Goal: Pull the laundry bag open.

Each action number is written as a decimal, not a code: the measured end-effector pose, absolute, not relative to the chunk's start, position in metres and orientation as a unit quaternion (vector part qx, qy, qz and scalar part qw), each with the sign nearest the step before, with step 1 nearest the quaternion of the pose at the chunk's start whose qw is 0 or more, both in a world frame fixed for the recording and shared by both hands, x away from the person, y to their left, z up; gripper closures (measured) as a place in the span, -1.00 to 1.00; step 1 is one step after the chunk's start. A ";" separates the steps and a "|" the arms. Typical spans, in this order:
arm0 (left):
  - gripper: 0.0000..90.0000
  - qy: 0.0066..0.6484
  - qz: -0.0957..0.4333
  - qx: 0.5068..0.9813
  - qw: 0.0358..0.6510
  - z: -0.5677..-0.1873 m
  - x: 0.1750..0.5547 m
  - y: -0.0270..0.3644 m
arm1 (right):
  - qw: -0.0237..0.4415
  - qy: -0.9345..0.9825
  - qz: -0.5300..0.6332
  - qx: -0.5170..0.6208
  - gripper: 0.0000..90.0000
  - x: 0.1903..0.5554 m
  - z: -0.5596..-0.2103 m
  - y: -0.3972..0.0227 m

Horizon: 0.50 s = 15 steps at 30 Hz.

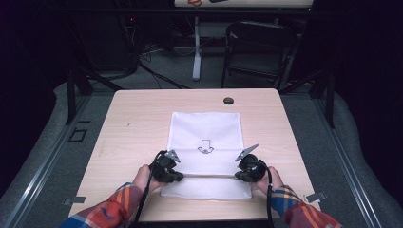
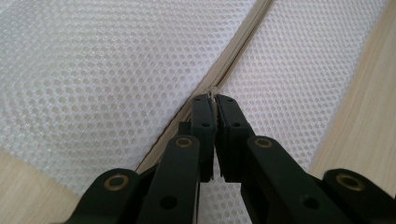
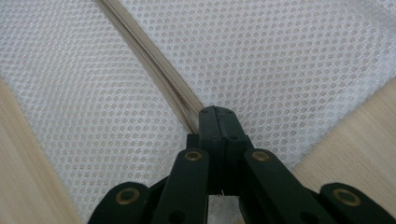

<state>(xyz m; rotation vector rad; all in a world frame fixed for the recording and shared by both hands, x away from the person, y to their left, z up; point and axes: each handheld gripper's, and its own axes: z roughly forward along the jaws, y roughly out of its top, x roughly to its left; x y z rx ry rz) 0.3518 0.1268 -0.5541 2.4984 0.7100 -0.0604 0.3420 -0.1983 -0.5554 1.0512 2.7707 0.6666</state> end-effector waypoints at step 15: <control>0.93 0.304 -0.003 0.913 0.272 -0.546 0.345 0.159 | 0.054 0.910 0.219 0.347 1.00 0.342 -0.555 -0.198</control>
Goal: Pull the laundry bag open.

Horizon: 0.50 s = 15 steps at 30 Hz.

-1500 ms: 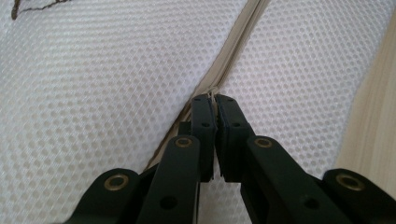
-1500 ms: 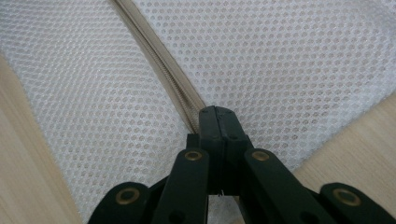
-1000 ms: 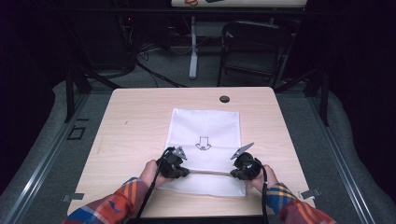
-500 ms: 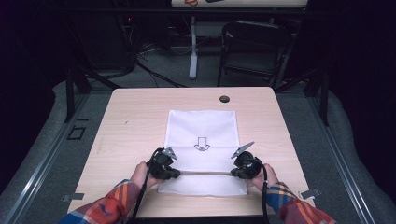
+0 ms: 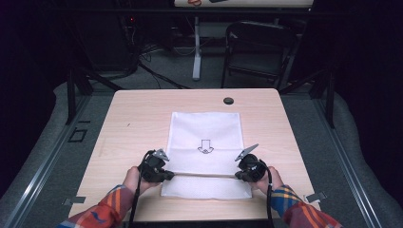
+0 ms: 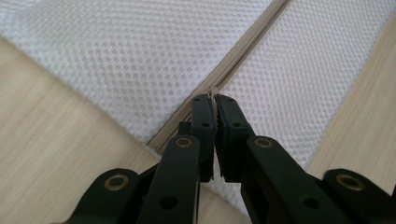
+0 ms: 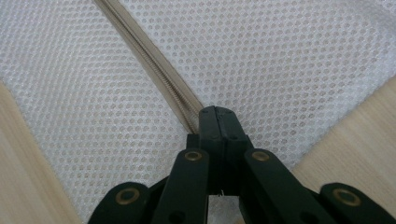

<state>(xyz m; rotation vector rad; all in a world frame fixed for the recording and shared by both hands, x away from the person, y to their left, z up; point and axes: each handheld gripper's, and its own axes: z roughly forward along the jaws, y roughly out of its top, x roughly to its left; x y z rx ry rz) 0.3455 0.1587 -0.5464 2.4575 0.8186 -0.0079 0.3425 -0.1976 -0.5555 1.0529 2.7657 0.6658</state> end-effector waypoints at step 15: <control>0.93 0.331 0.013 0.907 0.261 -0.543 0.342 0.182 | 0.052 0.909 0.220 0.349 1.00 0.343 -0.555 -0.198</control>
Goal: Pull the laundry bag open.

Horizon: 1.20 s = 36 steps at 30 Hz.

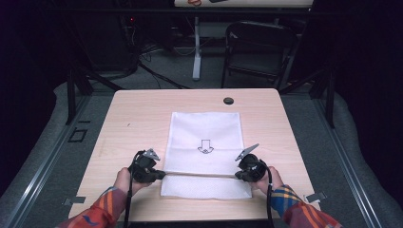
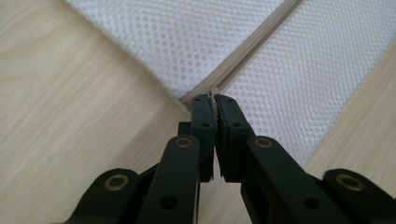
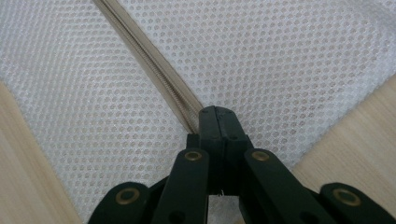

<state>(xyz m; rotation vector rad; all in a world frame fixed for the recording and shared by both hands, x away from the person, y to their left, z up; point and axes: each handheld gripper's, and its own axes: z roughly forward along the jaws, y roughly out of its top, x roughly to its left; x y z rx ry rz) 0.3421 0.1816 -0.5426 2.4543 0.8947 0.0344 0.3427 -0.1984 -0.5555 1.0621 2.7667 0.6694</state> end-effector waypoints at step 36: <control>-0.87 0.407 0.088 0.855 0.309 -0.501 0.323 0.215 | 0.118 0.848 0.298 0.422 -0.99 0.320 -0.507 -0.267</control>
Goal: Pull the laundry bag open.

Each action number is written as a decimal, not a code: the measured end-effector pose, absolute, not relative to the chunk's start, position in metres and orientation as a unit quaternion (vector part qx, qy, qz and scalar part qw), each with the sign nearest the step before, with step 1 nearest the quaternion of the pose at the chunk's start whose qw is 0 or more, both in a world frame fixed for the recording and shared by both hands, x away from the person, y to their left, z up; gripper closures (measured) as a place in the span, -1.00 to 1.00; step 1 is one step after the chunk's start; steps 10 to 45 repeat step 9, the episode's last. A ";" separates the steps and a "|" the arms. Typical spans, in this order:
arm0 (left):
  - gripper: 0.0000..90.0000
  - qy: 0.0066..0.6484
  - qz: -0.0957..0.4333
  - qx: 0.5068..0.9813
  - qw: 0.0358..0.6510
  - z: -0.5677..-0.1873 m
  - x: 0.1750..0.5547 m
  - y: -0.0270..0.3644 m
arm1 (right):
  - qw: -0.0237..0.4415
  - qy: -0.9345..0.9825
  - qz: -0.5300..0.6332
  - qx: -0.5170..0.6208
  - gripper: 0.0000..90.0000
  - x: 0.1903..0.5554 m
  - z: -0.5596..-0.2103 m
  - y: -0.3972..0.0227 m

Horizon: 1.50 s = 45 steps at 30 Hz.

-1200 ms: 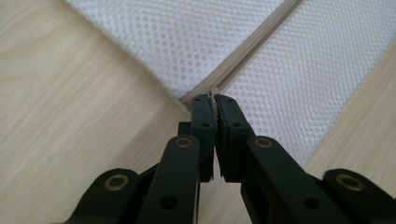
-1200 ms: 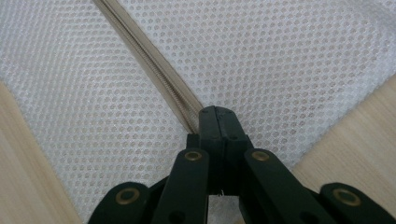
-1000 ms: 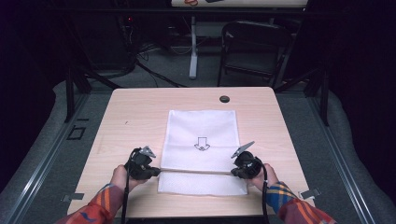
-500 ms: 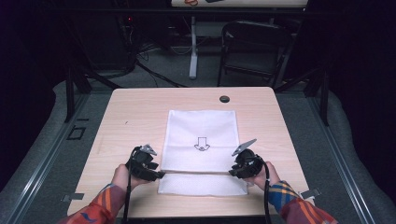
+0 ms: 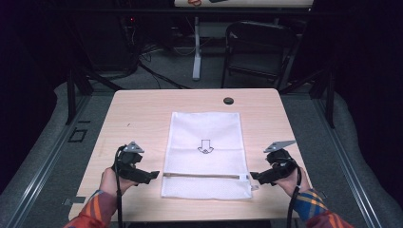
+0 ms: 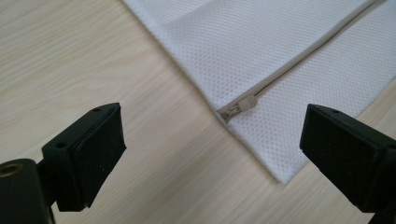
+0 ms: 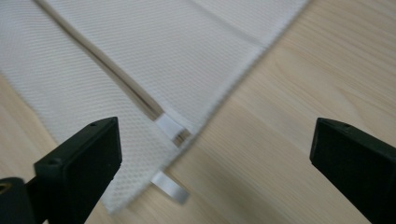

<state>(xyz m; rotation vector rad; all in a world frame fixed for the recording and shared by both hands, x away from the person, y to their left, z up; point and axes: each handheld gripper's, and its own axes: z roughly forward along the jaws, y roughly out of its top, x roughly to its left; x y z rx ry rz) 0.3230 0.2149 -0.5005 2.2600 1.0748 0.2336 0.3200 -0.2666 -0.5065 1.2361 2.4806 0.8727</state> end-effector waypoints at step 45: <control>-0.91 0.432 0.109 0.838 0.316 -0.500 0.322 0.232 | 0.134 0.834 0.280 0.456 -1.00 0.312 -0.510 -0.293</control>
